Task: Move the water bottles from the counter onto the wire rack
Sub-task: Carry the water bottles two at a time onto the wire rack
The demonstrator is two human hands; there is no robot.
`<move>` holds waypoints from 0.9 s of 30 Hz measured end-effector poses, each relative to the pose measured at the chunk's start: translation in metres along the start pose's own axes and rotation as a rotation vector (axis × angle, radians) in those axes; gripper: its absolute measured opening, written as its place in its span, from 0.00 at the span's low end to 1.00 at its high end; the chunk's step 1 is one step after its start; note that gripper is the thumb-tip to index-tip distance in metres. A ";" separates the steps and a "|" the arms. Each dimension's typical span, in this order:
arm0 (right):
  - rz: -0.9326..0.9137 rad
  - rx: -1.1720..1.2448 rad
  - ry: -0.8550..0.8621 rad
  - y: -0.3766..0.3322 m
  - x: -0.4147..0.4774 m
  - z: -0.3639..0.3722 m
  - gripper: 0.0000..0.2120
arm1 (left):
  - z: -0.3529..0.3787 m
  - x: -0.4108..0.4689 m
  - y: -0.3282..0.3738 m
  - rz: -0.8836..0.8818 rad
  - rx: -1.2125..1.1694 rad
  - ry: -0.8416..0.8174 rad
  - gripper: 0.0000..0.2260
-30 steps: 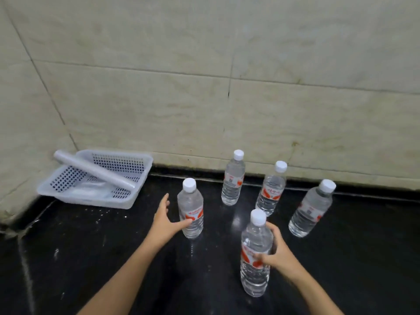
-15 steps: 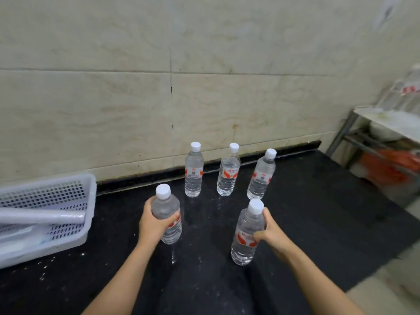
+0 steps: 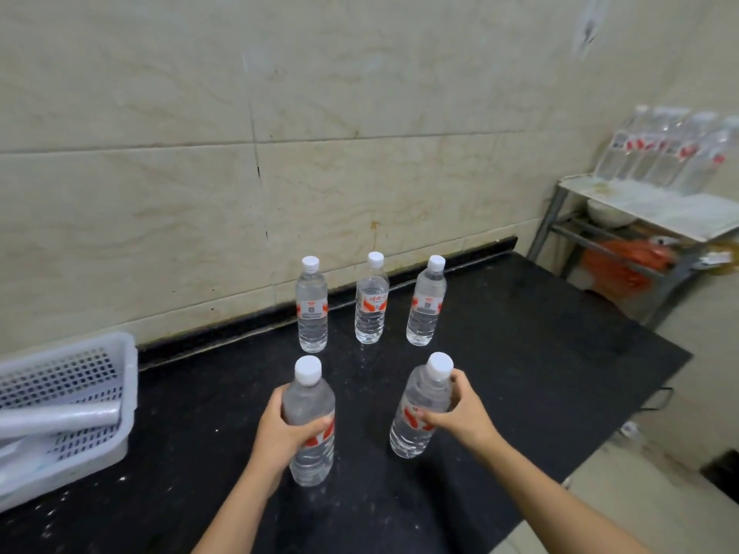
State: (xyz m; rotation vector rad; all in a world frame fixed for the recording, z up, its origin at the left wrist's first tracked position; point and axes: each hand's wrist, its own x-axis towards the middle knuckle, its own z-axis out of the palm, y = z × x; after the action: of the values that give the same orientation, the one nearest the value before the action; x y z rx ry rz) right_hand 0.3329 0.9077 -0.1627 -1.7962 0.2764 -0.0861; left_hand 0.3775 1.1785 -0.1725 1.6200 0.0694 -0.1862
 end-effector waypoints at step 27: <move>-0.025 0.119 0.395 0.053 -0.159 -0.409 0.30 | 0.442 -0.103 0.059 0.070 -0.048 -0.546 0.23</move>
State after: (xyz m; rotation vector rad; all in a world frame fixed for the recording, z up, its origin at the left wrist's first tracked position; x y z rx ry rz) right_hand 0.0869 0.5454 -0.1002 -1.6550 0.5189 -0.4683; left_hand 0.2508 0.7420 -0.1181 1.4732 -0.3984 -0.5612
